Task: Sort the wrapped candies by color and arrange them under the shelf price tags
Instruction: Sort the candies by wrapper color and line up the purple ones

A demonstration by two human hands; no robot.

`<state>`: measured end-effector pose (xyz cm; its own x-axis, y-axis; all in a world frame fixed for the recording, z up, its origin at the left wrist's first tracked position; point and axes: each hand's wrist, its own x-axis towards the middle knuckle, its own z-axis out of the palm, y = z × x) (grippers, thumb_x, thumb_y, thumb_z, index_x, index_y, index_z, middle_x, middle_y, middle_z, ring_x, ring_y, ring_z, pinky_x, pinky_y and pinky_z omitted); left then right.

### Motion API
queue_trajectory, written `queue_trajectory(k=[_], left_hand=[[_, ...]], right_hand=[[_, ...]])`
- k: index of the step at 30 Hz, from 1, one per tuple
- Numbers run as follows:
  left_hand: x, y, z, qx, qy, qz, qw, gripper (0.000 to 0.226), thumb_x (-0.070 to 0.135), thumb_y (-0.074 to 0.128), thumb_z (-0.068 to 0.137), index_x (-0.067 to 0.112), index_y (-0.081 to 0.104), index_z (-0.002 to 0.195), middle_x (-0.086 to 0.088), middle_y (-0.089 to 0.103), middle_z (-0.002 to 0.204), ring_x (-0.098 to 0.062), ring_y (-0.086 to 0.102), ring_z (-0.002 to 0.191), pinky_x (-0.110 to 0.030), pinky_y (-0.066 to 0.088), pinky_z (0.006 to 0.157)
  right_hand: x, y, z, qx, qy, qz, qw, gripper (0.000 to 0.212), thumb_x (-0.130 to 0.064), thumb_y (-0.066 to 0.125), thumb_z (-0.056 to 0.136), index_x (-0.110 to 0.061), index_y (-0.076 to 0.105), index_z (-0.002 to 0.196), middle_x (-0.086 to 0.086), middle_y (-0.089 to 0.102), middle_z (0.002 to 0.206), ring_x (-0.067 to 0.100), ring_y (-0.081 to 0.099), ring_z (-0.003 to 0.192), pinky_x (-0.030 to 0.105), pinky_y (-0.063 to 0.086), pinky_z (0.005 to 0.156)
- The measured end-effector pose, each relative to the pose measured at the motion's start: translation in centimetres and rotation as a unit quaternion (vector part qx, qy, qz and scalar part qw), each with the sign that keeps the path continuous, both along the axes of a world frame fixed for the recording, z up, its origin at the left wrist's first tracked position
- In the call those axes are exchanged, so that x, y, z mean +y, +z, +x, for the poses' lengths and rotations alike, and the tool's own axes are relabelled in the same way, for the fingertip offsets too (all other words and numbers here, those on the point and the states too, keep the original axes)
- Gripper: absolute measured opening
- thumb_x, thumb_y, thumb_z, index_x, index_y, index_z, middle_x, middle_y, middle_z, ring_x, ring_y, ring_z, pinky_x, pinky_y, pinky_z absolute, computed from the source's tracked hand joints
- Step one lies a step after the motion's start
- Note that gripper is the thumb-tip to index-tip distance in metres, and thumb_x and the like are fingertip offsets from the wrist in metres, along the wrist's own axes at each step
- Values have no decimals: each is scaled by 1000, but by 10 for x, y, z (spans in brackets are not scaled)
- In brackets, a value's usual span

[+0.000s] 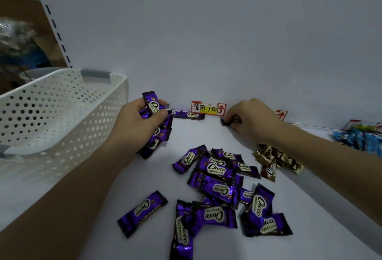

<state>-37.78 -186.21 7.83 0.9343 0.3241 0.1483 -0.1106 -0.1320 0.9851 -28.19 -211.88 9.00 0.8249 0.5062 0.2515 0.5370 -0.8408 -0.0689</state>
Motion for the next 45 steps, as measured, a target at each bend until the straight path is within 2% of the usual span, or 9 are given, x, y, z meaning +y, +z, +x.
queue_trajectory(k=[19,22,25,28,30,33,38,41,45], left_hand=[[-4,4,-4,27,-37,-38,998,16,10,67,94,21,73,104,-1,78,83,-14,73,69,-24,56,57],[-5,6,-6,41,-65,-65,995,19,10,66,95,21,73,108,-6,78,88,-18,73,70,-28,57,59],[-9,7,-8,53,-95,-37,993,18,16,68,93,18,73,111,-6,78,90,-24,75,78,-34,60,70],[-12,8,-14,40,-131,53,989,13,17,71,91,20,76,103,-1,79,89,-17,75,84,-23,58,75],[-14,10,-18,28,-166,106,980,13,16,73,89,21,77,101,6,78,89,-6,73,85,-10,51,71],[-11,12,-21,29,-195,147,969,11,19,76,86,24,78,96,12,77,84,5,69,78,-6,45,69],[12,10,-14,48,-91,195,975,10,28,83,81,26,78,89,0,75,73,-8,60,53,-16,46,55],[23,8,-10,39,-27,189,981,5,24,80,85,22,78,89,-2,72,66,-8,53,44,-15,42,47],[25,1,-8,59,-15,230,971,3,24,76,88,26,76,90,0,74,76,-12,64,55,-23,51,59]], right_hand=[[25,-20,10,-42,44,64,996,13,-20,72,89,-25,79,99,-5,78,94,21,71,86,40,58,78],[25,-5,0,-36,48,142,988,9,-22,71,91,-21,79,95,-7,77,88,13,70,81,33,56,78],[39,20,-25,64,62,336,938,13,-34,70,92,-23,76,95,-11,73,80,4,67,75,26,52,72],[58,36,-48,230,137,354,896,26,-36,71,92,-28,69,116,-5,72,91,15,67,77,25,51,71],[68,35,-53,223,172,302,911,25,-27,73,91,-26,70,116,-4,71,95,20,65,77,25,53,73],[73,29,-48,201,153,294,922,8,-15,73,90,-21,73,96,-4,70,82,11,59,69,25,48,70],[55,36,-38,261,63,438,858,8,-5,62,97,-9,68,100,8,64,76,9,59,58,17,46,53],[41,29,-24,292,59,402,866,16,3,63,95,-6,70,106,15,70,88,19,71,71,24,58,66],[43,10,-15,195,110,211,952,18,-1,78,82,-17,77,88,-5,75,87,9,71,79,27,57,78]])
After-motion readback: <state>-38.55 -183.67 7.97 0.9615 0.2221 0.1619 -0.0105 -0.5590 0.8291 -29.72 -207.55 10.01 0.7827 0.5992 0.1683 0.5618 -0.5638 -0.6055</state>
